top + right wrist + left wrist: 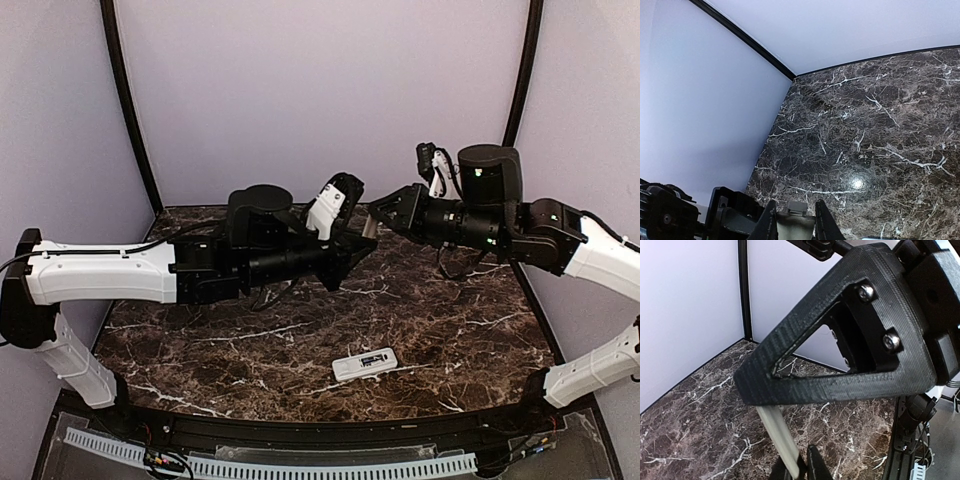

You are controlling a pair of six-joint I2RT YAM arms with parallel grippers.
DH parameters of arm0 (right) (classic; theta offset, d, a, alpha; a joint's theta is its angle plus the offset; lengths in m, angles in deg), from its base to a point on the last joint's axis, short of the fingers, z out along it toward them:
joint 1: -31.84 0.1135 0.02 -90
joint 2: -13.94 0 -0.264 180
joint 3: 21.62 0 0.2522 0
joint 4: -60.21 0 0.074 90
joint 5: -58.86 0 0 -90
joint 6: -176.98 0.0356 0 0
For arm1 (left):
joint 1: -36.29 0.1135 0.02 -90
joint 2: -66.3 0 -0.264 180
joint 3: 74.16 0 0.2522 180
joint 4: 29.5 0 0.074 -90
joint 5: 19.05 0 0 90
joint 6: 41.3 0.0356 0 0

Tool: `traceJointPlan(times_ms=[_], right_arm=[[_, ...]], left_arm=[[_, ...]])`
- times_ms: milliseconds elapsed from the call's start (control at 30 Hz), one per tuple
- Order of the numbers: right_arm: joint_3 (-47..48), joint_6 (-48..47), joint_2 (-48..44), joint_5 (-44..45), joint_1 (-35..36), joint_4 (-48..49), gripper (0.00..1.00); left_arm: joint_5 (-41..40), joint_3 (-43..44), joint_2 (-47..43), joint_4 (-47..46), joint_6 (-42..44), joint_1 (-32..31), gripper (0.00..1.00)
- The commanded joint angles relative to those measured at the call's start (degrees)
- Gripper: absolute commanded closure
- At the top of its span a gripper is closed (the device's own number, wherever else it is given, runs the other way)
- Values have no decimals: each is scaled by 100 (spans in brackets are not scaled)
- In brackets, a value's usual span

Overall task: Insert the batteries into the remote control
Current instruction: Pass from the right arm to the left, then pass from the left arm to the right

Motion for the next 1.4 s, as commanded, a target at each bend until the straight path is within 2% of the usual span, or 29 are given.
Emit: traceJointPlan(times_ms=[0, 100, 300, 400, 433, 567, 667, 700, 800, 933, 1033, 1167, 1367], right_arm=[[-5, -192, 88, -188, 62, 139, 86], [36, -342, 73, -264, 59, 90, 86], [30, -499, -65, -253, 61, -26, 85], [2, -602, -136, -340, 59, -3, 80], [1, -691, -159, -447, 61, 32, 75], [127, -1304, -320, -755, 58, 78, 39], [362, -1892, -536, -900, 58, -250, 6], [444, -2131, -675, -953, 50, -389, 2], [583, -2780, -1039, -1297, 26, -778, 1], [537, -3569, -1432, -2576, 12, -996, 1], [460, -3974, -1564, -3129, 14, -1096, 3], [492, -4465, -1267, -3648, 18, -1418, 18], [640, -4422, -714, -4280, 110, -1279, 30]], left_arm=[[3, 71, -90, -144, 64, -1, 93], [87, 41, -125, -211, 51, -1, 99], [178, -155, -262, -439, 62, -1, 100], [207, -245, -313, -511, 91, -1, 100], [251, -260, -323, -514, 99, -5, 100], [482, -369, -410, -553, 150, -1, 100], [791, -497, -572, -531, 219, -2, 100], [951, -569, -666, -515, 242, -1, 100], [1429, -771, -903, -482, 374, -9, 100], [2226, -1077, -1293, -452, 627, -60, 100], [2560, -1253, -1554, -335, 1052, -260, 100], [3003, -1190, -1641, -5, 1210, -451, 100], [3279, -1138, -1551, -34, 773, -467, 100]])
